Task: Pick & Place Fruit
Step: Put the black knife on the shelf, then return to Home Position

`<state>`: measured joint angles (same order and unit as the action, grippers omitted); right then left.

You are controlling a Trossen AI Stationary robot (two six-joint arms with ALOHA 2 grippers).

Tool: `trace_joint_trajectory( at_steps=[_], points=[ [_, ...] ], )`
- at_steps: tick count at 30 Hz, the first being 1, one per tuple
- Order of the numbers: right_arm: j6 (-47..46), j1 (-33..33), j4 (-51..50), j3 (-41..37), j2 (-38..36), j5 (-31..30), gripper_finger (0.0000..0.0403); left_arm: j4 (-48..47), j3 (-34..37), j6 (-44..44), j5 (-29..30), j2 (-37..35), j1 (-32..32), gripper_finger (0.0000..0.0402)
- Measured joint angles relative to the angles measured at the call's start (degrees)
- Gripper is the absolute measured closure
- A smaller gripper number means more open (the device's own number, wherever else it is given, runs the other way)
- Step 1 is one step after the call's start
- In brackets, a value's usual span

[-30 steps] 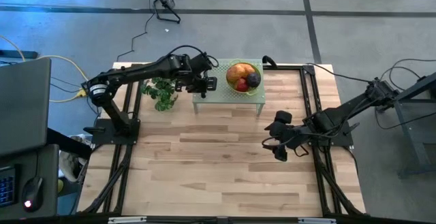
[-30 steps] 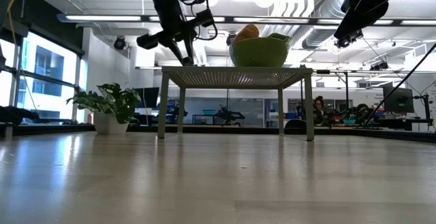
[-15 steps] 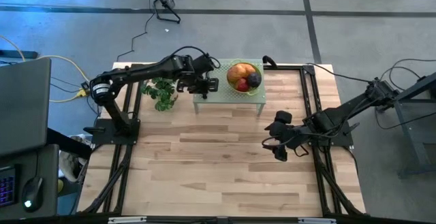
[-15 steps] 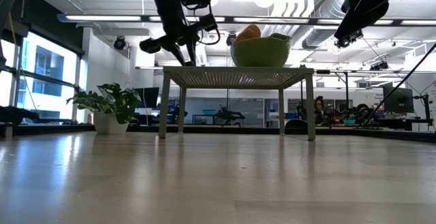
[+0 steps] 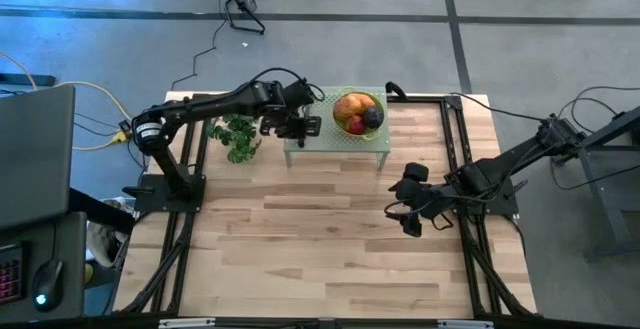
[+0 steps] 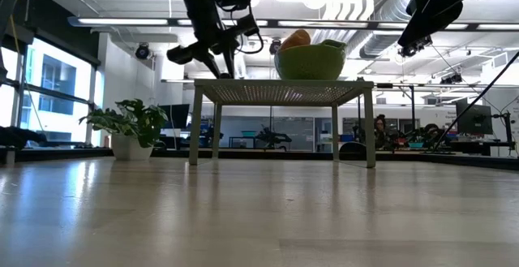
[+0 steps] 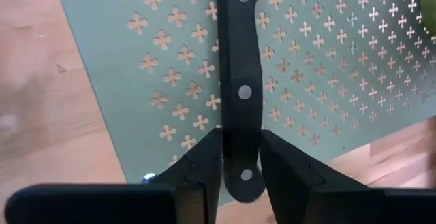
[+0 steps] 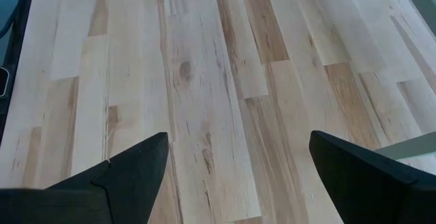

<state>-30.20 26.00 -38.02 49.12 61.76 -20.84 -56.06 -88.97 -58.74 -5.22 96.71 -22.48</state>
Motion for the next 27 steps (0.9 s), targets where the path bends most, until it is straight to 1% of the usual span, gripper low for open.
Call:
trace_joint_trajectory(
  at_steps=[9,13,15,18,27],
  points=[
    [0.0,0.0,0.0,0.0,0.0,0.0,0.0053,0.2,0.0,-2.0,-1.0,0.0,0.0,0.0268],
    [0.0,0.0,0.0,0.0,0.0,0.0,0.0053,0.2,0.0,-2.4,-3.3,0.0,-0.1,0.0244],
    [0.0,0.0,0.0,0.0,0.0,0.0,0.0053,0.1,0.0,-3.2,-5.7,0.0,-0.9,0.0235],
    [0.0,0.0,0.0,0.0,0.0,0.0,0.0053,-0.2,0.0,-2.3,-9.4,0.0,-2.4,0.0230],
    [0.0,0.0,0.0,0.0,0.0,0.0,0.0053,1.7,0.0,3.3,-9.0,-1.7,-3.4,0.0230]
  ],
)
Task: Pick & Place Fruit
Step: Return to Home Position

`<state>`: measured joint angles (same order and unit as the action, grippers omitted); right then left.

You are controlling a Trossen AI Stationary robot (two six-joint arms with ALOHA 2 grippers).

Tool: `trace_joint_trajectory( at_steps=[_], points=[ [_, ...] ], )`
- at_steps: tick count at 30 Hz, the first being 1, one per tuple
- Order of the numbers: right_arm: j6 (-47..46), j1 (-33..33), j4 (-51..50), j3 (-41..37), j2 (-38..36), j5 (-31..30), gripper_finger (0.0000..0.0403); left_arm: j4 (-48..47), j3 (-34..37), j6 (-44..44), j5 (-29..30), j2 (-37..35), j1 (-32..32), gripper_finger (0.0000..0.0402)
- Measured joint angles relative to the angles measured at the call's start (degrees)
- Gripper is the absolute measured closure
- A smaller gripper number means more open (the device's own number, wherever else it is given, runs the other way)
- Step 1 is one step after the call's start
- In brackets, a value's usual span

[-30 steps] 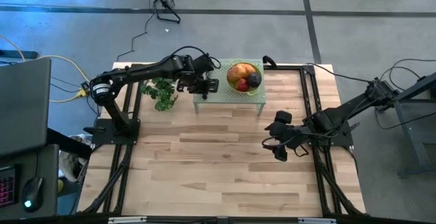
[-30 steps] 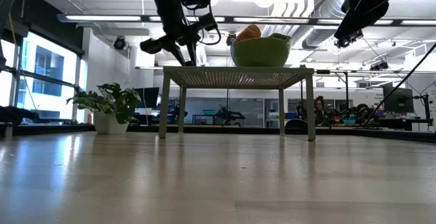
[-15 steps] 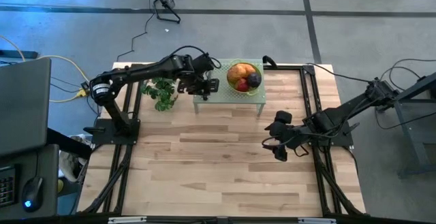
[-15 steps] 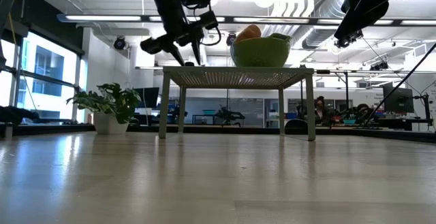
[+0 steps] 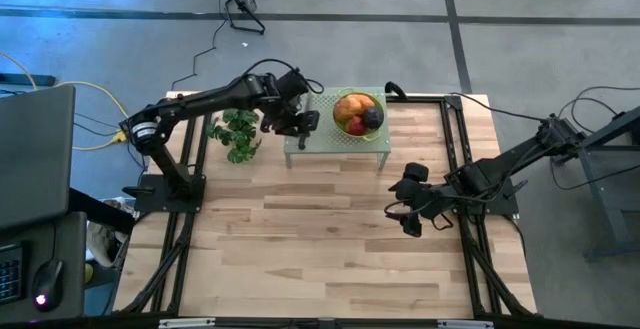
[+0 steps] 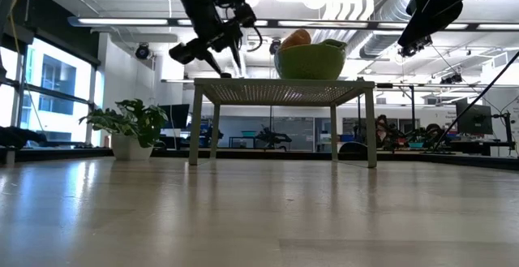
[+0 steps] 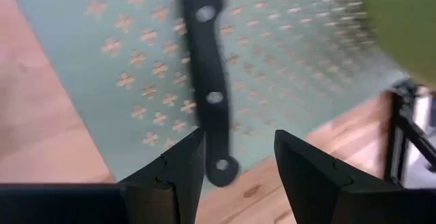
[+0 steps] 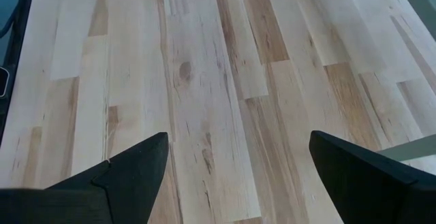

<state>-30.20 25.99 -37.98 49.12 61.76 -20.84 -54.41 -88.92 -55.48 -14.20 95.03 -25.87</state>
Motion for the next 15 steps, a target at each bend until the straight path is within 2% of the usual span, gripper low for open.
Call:
trace_joint_trajectory(
  at_steps=[5,15],
  points=[
    [0.2,0.0,0.0,0.0,0.0,0.0,0.0053,0.6,0.0,5.5,0.3,-2.8,-0.5,0.0229],
    [2.1,0.0,0.0,0.0,-0.6,-0.2,0.0053,-0.2,0.0,17.2,7.3,-13.8,2.1,0.0229]
  ],
)
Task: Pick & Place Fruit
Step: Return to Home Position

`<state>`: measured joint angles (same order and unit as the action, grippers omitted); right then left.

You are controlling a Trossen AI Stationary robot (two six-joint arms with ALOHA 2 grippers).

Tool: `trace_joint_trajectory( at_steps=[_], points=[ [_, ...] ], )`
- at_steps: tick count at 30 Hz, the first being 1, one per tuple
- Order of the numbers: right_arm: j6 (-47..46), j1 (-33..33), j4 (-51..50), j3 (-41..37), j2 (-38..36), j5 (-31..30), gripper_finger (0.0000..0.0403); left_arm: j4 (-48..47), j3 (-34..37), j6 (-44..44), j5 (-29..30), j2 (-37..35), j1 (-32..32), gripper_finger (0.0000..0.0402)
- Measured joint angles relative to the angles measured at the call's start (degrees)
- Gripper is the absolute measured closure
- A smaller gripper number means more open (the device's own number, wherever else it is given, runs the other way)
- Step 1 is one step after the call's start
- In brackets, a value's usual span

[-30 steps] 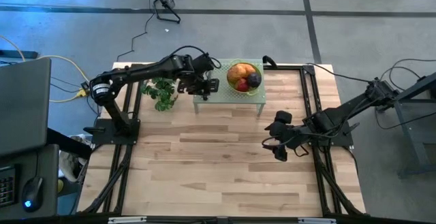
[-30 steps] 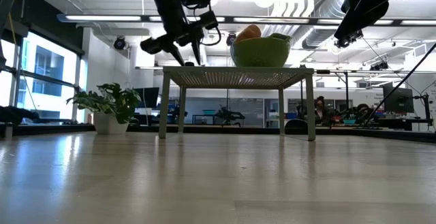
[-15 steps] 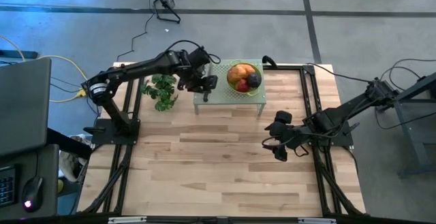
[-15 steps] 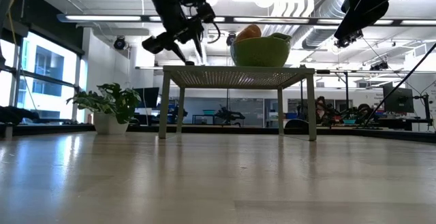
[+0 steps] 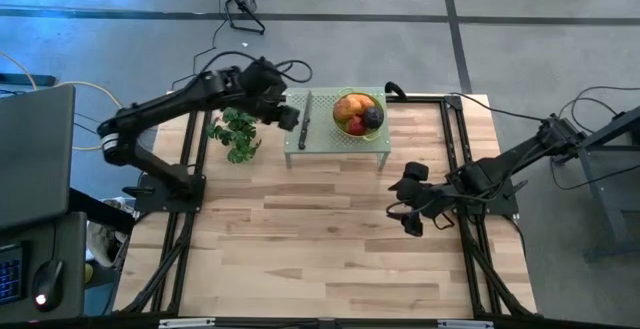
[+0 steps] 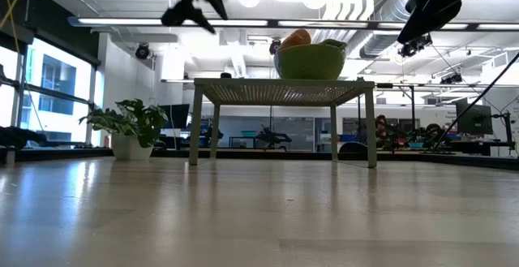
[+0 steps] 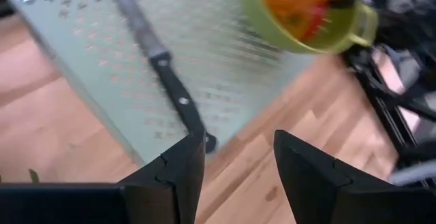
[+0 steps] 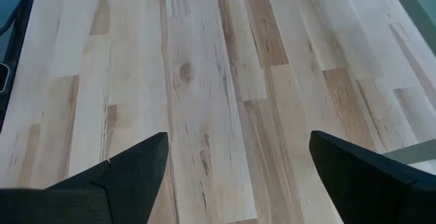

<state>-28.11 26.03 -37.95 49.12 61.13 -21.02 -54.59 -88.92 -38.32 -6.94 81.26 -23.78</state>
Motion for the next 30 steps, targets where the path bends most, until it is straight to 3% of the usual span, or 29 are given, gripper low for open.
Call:
trace_joint_trajectory(
  at_steps=[7,14,20,30],
  points=[
    [6.6,0.0,0.0,0.0,-1.2,-0.4,0.0053,1.1,1.3,4.3,2.7,-6.1,4.9,0.0252],
    [7.0,-0.1,-0.2,0.0,-4.9,-8.3,0.0053,1.2,3.8,7.0,4.9,-10.8,9.1,0.0324],
    [6.9,-0.1,0.0,0.0,-11.6,-10.6,0.0053,6.0,7.6,11.2,5.2,-14.2,13.9,0.0393],
    [5.8,0.0,0.6,-3.8,-20.6,-20.8,0.0053,14.1,21.1,17.0,6.6,-24.6,18.7,0.0400]
  ],
)
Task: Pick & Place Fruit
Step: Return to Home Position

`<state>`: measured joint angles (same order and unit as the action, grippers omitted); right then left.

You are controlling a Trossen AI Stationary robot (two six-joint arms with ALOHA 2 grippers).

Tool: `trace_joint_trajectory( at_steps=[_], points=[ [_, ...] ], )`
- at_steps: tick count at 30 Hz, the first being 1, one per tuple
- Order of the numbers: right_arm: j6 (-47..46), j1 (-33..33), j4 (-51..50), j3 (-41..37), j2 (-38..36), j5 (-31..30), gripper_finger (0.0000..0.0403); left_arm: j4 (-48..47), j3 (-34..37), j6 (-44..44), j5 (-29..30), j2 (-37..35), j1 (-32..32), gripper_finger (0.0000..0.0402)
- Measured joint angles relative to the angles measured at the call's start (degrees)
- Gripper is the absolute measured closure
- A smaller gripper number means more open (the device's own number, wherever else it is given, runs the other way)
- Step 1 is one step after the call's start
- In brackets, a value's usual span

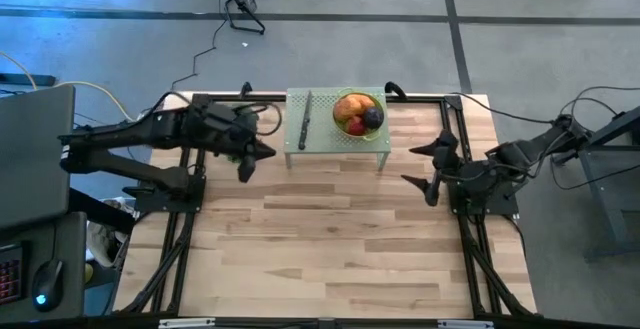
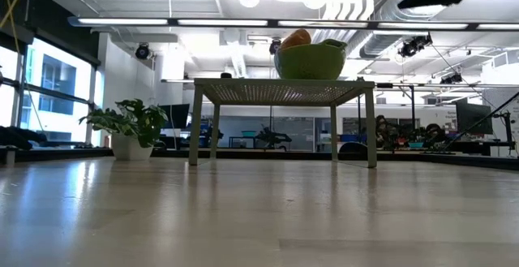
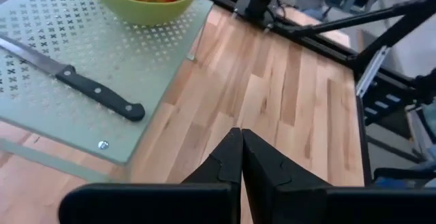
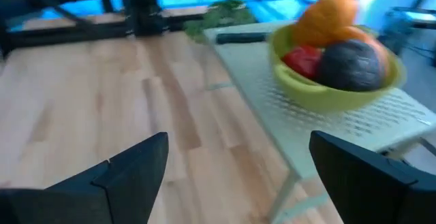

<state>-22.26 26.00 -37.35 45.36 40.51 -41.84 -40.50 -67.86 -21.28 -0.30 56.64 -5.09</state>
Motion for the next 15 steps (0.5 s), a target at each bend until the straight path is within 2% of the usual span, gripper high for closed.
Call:
trace_joint_trajectory(
  at_steps=[3,11,15],
  points=[
    [-1.0,0.0,0.1,-3.3,-2.2,-2.9,0.0053,4.7,6.4,0.1,0.0,-5.0,0.7,0.0399],
    [-3.2,0.0,4.4,-11.6,-6.6,-3.1,0.0053,16.2,24.0,-1.4,0.0,-19.4,0.7,0.0399],
    [-4.5,-0.1,7.2,-16.6,-9.9,-2.9,0.0053,18.4,30.5,-1.5,-0.5,-26.1,0.7,0.0398]
  ],
)
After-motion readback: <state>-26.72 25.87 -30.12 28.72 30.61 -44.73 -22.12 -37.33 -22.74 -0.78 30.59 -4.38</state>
